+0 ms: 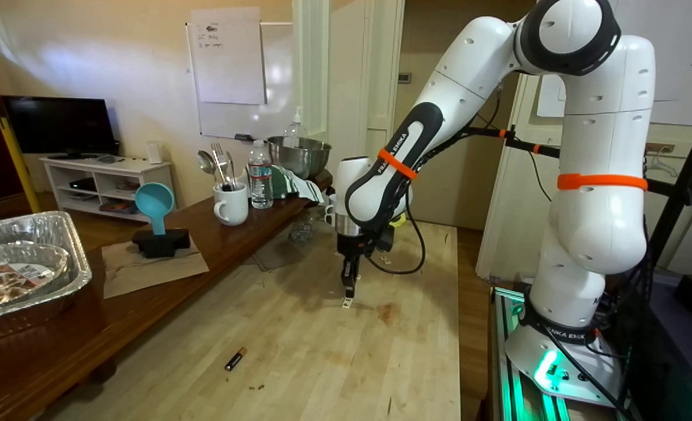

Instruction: Move three letter blocks to the far left, then move three more to the left.

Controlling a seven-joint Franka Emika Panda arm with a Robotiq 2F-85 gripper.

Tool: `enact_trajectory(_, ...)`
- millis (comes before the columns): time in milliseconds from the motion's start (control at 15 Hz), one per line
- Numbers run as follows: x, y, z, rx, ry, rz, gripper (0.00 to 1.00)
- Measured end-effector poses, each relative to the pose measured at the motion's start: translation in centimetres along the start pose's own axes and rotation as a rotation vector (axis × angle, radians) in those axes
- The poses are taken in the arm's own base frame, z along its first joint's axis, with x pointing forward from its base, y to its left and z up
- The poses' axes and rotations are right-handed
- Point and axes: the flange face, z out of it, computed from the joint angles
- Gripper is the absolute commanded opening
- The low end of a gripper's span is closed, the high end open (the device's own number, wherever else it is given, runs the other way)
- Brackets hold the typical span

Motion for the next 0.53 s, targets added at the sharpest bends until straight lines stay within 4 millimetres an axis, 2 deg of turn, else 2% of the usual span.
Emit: enact_trajectory(533, 0.2, -3.5, 0.4, 0.008, -0.010, -0.029, 0.00)
